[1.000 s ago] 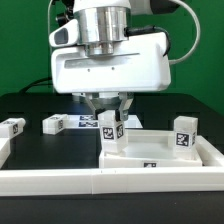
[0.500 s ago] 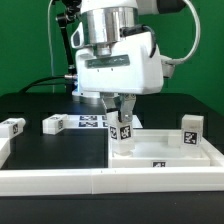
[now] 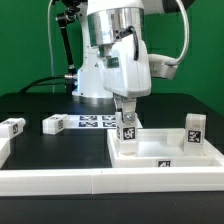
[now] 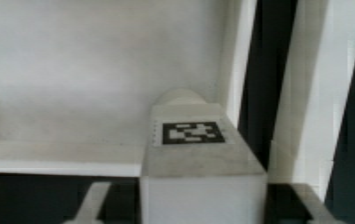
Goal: Assemble square table
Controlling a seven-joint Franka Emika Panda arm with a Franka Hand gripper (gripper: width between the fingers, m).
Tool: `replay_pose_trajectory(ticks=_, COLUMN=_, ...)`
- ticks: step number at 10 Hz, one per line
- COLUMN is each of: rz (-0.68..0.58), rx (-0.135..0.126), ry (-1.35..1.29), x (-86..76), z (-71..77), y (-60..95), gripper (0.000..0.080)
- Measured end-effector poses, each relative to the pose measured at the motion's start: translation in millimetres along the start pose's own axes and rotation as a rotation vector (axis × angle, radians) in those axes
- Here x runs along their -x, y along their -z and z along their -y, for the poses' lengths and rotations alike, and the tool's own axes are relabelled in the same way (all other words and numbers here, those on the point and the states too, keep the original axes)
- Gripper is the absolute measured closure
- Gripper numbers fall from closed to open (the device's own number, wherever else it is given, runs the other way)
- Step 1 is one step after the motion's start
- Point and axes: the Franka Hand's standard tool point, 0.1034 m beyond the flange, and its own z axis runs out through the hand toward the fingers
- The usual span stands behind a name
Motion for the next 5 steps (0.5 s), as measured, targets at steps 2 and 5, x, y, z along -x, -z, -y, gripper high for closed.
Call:
replay_pose_trajectory(ticks=2, rz=0.0, rx=0.0, ry=0.059, x=0.7, z=-0.1, y=-0.4, gripper=0.0329)
replay_pose_trajectory(ticks=5, rz=-0.002, rx=0.003, ry=0.313, x=5.7, z=-1.1, y=-2.1, gripper=0.0163)
